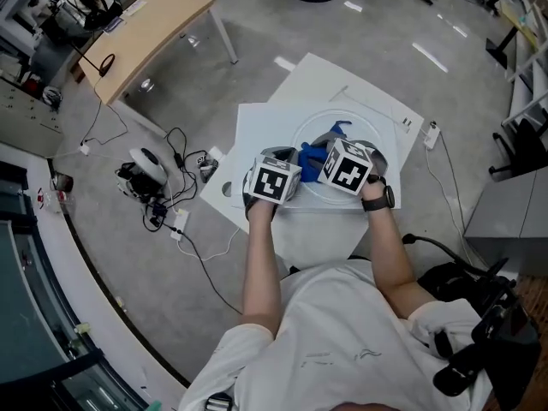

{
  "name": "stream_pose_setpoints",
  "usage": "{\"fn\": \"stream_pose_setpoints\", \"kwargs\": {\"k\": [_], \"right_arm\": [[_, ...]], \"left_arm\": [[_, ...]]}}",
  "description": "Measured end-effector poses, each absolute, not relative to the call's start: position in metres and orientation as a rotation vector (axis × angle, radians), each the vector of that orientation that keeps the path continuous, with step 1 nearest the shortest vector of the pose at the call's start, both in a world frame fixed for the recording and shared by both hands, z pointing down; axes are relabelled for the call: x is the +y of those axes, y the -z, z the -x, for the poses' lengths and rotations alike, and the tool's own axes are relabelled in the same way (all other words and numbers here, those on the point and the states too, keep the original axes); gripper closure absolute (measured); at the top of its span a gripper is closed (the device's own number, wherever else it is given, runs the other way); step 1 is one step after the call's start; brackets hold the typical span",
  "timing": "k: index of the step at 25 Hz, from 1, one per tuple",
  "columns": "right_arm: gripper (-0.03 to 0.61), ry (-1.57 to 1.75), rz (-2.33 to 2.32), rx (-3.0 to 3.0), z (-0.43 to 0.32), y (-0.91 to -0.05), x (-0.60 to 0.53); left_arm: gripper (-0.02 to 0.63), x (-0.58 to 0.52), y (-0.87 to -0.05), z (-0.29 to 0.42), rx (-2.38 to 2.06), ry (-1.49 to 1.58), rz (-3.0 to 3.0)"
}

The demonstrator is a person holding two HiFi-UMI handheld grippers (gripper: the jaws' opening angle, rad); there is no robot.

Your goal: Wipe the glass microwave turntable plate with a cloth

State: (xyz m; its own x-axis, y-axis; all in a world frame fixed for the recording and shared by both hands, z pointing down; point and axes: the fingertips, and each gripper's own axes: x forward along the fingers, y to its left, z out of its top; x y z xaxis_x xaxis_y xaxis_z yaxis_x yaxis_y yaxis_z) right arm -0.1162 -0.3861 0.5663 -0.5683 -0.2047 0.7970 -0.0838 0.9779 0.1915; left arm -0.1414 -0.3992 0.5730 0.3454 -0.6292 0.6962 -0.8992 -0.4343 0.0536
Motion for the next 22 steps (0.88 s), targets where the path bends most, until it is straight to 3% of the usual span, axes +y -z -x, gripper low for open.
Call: {"fn": "stream_pose_setpoints", "kwargs": {"k": [13,22], "right_arm": [[0.480,0.124,-0.484,-2.262,0.122,-0.566,-0.452],[0.483,0.128,-0.793,-2.138,0.049,-0.562,-0.492]], "left_arm": [[0.614,-0.397,-0.574,0.143,-1.378,-0.826,-2.151],[0.614,-0.396,-0.576,0.145,-1.397,-0.810,-2.137]]}}
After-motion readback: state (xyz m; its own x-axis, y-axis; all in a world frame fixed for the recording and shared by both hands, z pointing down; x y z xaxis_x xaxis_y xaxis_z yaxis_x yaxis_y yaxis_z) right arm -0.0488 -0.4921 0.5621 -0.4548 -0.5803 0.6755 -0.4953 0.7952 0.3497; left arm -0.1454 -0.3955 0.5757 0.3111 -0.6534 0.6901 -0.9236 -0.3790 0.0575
